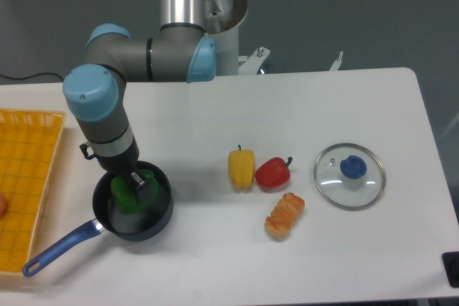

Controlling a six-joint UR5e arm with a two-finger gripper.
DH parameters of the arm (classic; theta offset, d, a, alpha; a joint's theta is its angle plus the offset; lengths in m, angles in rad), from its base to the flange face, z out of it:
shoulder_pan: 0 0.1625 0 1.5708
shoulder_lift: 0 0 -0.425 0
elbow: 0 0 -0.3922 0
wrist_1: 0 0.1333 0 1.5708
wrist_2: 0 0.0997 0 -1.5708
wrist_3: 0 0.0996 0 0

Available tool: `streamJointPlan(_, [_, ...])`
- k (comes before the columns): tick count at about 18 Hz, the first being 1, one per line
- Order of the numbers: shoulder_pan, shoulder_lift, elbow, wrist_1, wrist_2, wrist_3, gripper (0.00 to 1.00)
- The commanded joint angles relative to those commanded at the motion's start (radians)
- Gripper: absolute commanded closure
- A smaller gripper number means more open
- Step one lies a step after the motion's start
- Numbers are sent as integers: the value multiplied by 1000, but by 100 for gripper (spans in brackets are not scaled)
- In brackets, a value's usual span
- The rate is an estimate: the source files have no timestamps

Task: Place the green chilies in the pot
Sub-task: 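Lower the green pepper into the saucepan and open the gripper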

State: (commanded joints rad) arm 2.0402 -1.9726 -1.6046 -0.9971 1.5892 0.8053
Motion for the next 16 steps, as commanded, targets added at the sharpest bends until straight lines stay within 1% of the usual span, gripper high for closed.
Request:
streamJointPlan(3, [0,-18,5,6,2,0,40])
streamJointPlan(4, [0,-20,6,5,2,0,37])
streamJointPlan(5, [0,-22,6,6,2,2,31])
streamJointPlan(7, [0,-23,9,6,2,5,23])
streamJointPlan(9, [0,-25,8,6,17,5,18])
streamJointPlan(10, [-2,-28,9,6,32,5,10])
streamJointPlan(11, [-3,-31,11,6,47,5,5])
streamJointPlan(13, [-6,-31,11,6,52,5,1])
streamJointPlan(16, [-6,-23,12,5,52,8,0])
